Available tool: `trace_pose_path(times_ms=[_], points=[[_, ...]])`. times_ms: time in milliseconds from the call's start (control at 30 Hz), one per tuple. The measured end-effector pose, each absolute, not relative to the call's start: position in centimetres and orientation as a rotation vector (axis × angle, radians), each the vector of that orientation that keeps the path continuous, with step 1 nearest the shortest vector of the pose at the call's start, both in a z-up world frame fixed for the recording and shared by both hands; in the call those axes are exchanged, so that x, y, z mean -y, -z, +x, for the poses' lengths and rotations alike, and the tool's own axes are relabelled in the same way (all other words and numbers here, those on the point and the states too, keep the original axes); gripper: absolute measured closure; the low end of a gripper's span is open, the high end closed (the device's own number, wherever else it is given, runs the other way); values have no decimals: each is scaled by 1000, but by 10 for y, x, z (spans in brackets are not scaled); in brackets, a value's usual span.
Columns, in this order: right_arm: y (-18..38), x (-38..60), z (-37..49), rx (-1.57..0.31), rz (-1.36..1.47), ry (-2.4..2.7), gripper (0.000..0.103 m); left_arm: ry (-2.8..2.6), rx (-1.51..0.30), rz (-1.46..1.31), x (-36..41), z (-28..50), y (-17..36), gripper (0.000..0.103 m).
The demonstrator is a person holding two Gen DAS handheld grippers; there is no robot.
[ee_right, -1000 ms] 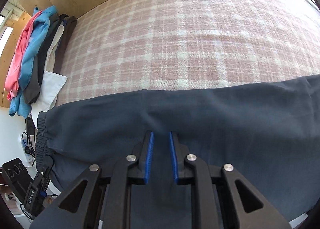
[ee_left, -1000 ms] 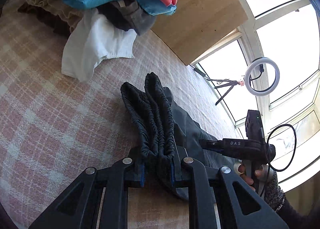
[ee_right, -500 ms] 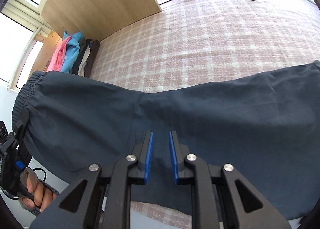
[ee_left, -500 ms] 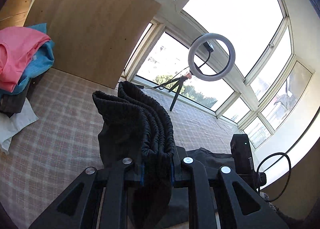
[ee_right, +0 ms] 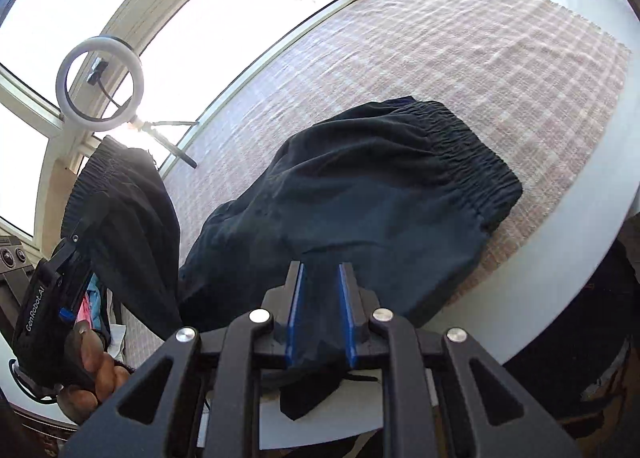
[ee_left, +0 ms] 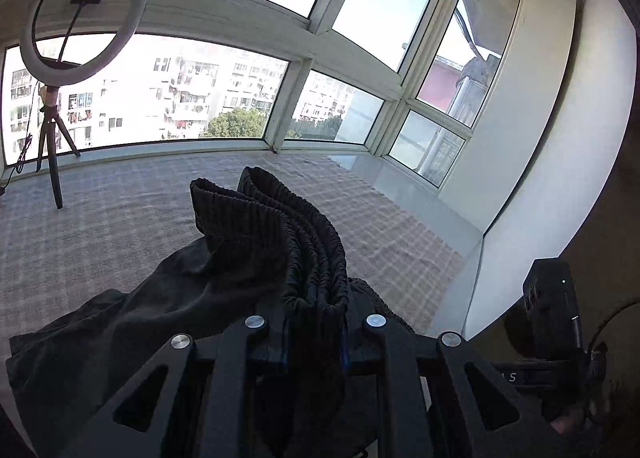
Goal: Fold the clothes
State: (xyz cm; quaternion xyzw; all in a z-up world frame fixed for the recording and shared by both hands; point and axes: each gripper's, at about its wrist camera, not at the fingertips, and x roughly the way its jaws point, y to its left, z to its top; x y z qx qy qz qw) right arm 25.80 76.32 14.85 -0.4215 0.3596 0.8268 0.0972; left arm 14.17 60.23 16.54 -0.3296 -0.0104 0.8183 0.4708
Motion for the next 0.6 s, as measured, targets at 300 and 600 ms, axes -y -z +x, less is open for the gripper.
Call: trace_pose_path(times_ms=[300, 600], points=[[-142, -829, 291, -1114, -1164, -2431, 86, -2000, -342, -937, -696, 188, -116, 78], [-144, -860, 283, -1227, -1106, -2491, 79, -1841, -268, -862, -674, 224, -150, 62]])
